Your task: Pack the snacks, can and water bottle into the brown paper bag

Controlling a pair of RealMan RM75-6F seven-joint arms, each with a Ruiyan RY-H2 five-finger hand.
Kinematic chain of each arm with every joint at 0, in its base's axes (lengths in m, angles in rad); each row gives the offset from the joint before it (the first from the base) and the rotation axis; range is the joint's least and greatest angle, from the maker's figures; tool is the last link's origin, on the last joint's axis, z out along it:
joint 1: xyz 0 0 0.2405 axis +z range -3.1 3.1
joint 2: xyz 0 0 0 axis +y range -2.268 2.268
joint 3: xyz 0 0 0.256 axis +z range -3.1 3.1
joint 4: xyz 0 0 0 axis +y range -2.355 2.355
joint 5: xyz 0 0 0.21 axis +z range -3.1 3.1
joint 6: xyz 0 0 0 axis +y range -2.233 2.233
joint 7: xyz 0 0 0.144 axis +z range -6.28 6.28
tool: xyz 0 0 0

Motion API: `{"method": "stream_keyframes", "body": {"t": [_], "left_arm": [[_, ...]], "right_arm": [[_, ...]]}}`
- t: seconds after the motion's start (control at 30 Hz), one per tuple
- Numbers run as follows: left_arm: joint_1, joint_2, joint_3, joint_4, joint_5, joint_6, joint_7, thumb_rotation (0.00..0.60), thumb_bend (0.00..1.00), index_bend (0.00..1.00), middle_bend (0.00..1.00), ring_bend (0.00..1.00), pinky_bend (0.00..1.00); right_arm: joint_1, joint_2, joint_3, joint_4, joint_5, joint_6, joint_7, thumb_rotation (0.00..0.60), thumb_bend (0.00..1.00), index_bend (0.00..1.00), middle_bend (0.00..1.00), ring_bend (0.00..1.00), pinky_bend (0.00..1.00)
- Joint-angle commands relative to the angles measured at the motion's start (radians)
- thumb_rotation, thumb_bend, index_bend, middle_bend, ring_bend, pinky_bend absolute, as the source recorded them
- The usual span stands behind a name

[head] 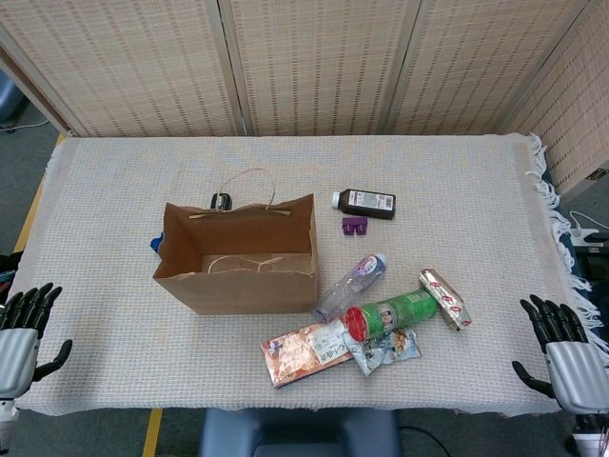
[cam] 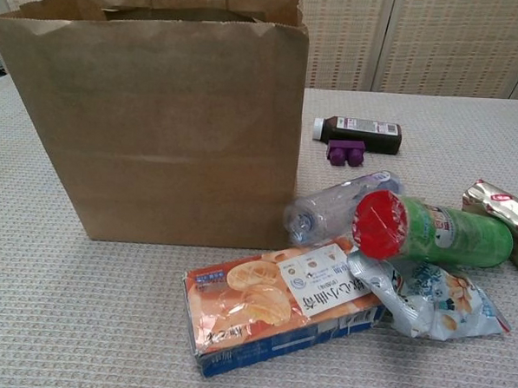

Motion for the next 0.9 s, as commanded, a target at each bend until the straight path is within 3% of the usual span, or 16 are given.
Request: {"method": "stream_keyframes", "body": {"t": [0.03,0.23,0.5,0.9], "left_arm": [[0.0,0.0,0.0,0.0,0.0,-0.001,0.0,0.6,0.36,0.02,0.0,0.0,0.0],[-0.002,0.002,-0.001,-0.003,-0.003,-0.003,-0.001,0.6,0.36,0.03,0.0,0.0,0.0],[-0.004,0.003,-0.002,-0.007,-0.007,-0.009,0.0,0.6,0.36,0.03,0.0,0.0,0.0],[-0.01,0.008,-0.004,-0.01,-0.012,-0.019,-0.005,0.6,0.36,0.03,0.0,0.0,0.0]], "right_arm": [[0.065,0.019,0.034,-0.047,0.067,-0.102,-0.043,0.6,0.11,0.0,0.0,0.0,0.0],[0.169,0.011,0.089,-0.095,0.175,-0.257,-0.067,0.6,0.1,0.0,0.0,0.0,0.0],[0.274,-0.04,0.137,-0.135,0.283,-0.377,-0.107,0.6,0.1,0.0,0.0,0.0,0.0],[0.349,-0.098,0.128,-0.175,0.354,-0.454,-0.179,0.6,0.1,0.0,0.0,0.0,0.0]]}}
